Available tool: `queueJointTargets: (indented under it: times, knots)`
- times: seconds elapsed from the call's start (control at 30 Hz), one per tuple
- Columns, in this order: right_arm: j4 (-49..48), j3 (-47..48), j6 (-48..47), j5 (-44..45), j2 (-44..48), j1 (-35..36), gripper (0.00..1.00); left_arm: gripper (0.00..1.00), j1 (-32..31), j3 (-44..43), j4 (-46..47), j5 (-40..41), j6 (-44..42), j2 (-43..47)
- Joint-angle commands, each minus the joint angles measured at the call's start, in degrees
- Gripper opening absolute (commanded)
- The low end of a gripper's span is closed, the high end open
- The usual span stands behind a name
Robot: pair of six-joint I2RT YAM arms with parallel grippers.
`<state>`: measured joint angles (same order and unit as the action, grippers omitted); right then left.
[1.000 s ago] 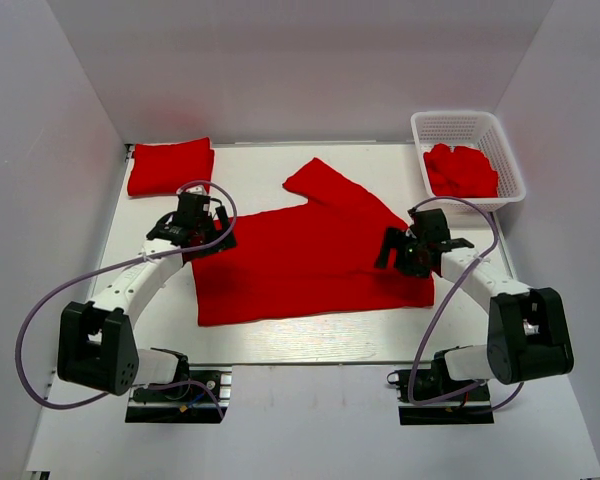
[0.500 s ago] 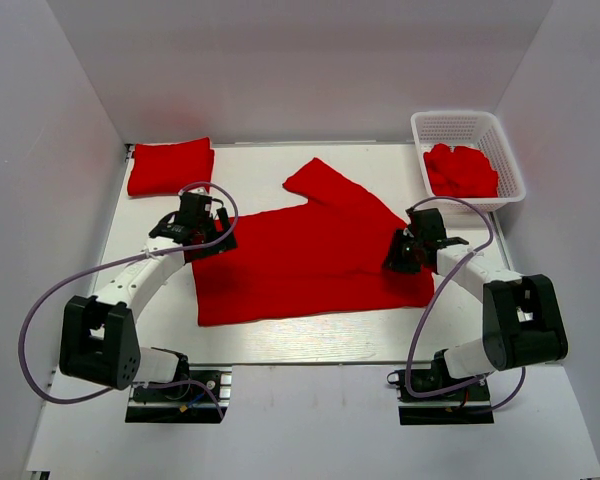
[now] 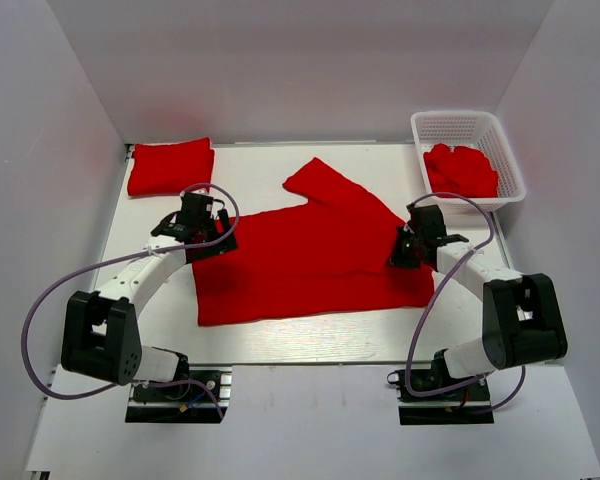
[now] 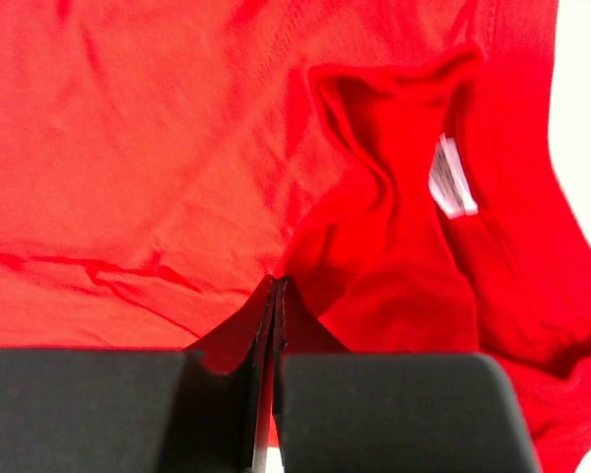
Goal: Fold and stack the t-shirts
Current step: Fold the flattened tshirt in 1/3 of the way
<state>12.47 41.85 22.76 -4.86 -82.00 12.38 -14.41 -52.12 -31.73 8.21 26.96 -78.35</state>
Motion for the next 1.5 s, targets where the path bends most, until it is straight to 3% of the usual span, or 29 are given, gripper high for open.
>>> queueJointTargets:
  times: [0.0, 0.67, 1.37, 1.43, 1.47]
  knots:
    - [-2.4, 4.3, 0.4, -0.3, -0.9, 0.2, 0.0, 1.0, 0.2, -0.1, 0.2, 0.8, -0.5, 0.5]
    - [-6.3, 13.9, 0.0, -8.5, -12.5, 2.9, 0.0, 1.0, 0.7, -1.7, 0.2, 0.8, -1.0, -1.1]
    - [-2.5, 25.2, -2.1, -6.1, -22.1, 7.0, 0.0, 1.0, 0.7, -2.2, 0.2, 1.4, -1.0, -2.2]
    - [-1.7, 26.5, -2.5, -5.9, -22.3, 7.0, 0.17, 1.0, 0.7, -2.2, 0.2, 1.4, -1.0, -2.2]
    - [-0.7, 27.4, -2.6, -5.8, -22.8, 7.2, 0.41, 1.0, 0.7, -2.7, 0.2, 1.4, -1.0, -2.2]
